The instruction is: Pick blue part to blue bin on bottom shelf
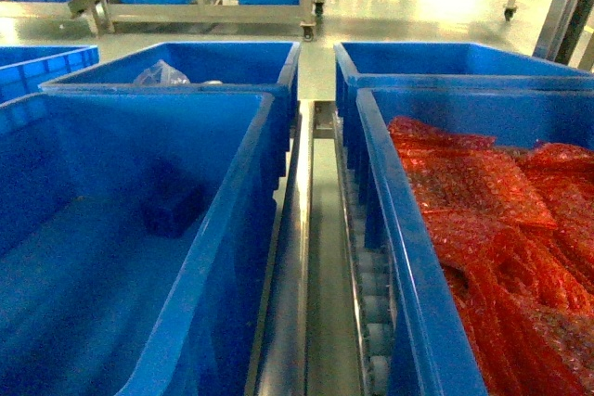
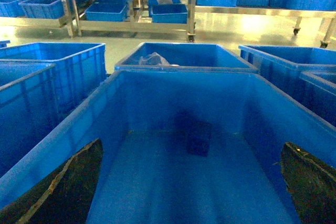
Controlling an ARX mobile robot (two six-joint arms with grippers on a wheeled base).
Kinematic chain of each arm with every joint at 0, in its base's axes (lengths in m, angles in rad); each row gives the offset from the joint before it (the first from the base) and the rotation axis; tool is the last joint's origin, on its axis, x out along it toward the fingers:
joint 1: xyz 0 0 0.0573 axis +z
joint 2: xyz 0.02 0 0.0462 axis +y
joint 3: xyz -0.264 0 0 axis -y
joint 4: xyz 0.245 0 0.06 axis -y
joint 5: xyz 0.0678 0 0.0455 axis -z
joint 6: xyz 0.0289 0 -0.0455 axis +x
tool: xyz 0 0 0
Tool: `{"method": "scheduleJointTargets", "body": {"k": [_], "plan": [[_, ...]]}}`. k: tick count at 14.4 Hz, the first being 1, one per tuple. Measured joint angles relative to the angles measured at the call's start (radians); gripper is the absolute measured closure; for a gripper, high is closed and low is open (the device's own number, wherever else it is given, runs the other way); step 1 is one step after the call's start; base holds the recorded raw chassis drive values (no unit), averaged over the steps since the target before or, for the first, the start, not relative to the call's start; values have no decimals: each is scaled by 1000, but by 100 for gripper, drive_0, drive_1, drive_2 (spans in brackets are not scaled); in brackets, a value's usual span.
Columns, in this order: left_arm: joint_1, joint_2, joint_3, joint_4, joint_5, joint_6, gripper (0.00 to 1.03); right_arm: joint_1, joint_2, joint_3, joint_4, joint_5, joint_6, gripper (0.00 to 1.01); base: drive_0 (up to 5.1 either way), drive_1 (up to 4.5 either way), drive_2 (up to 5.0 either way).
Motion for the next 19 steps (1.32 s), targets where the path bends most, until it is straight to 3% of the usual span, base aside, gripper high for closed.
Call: {"method": "scheduleJointTargets", "body": {"k": [19], "plan": [[0,0,0,0,0,0,5,0,0,0,0,0,0,3,0,0,0]]}}
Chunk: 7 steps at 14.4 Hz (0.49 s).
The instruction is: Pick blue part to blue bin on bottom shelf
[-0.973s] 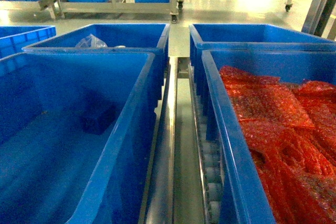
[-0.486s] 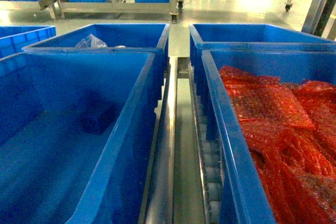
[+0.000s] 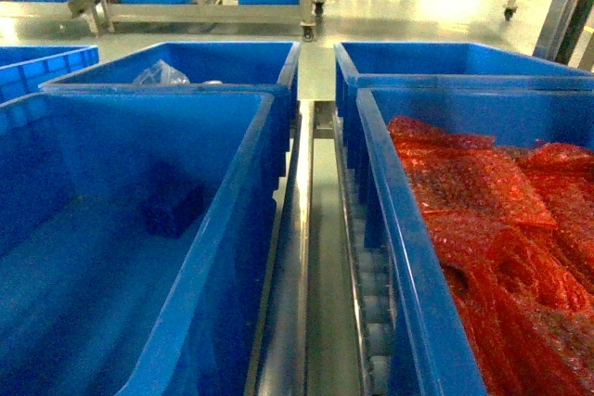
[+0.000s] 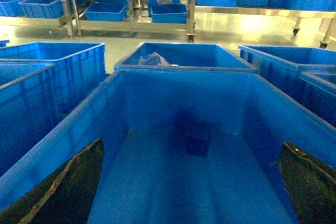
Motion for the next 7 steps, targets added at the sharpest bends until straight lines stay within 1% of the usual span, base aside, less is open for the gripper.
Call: {"method": "scheduleJointTargets", "body": {"k": [7], "plan": [[0,0,0,0,0,0,5,0,0,0,0,0,0,3,0,0,0]]}}
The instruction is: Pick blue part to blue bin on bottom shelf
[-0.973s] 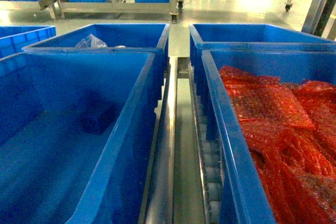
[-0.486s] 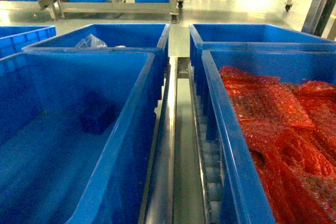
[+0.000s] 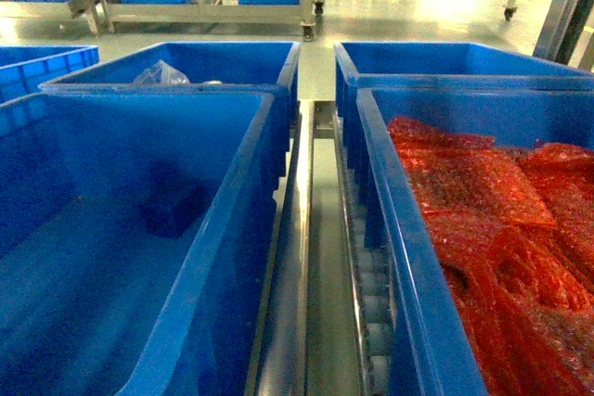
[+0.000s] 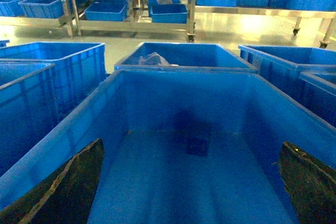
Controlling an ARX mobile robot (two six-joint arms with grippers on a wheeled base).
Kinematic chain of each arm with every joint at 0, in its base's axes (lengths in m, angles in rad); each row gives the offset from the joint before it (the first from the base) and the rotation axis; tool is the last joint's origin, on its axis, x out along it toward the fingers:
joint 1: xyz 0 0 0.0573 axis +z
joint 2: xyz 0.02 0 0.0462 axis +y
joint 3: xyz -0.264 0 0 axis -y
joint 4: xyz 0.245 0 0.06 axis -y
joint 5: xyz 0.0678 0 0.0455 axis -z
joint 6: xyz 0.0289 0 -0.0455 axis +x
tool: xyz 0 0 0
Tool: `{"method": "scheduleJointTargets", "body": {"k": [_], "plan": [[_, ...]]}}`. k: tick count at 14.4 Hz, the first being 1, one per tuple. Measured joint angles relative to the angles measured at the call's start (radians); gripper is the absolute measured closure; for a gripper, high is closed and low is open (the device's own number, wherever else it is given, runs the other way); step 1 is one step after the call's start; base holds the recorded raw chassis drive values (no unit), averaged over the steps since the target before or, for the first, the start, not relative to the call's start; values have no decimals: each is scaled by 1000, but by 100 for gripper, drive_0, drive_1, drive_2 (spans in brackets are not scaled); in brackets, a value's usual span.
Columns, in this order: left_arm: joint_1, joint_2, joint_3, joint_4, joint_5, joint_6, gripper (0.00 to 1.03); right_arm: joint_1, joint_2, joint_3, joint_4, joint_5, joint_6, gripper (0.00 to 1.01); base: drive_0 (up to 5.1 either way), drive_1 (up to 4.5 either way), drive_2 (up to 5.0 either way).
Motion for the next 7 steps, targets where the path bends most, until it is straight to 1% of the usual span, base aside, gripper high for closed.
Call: {"method": "scheduleJointTargets", "body": {"k": [7], "plan": [[0,0,0,0,0,0,5,0,0,0,0,0,0,3,0,0,0]]}}
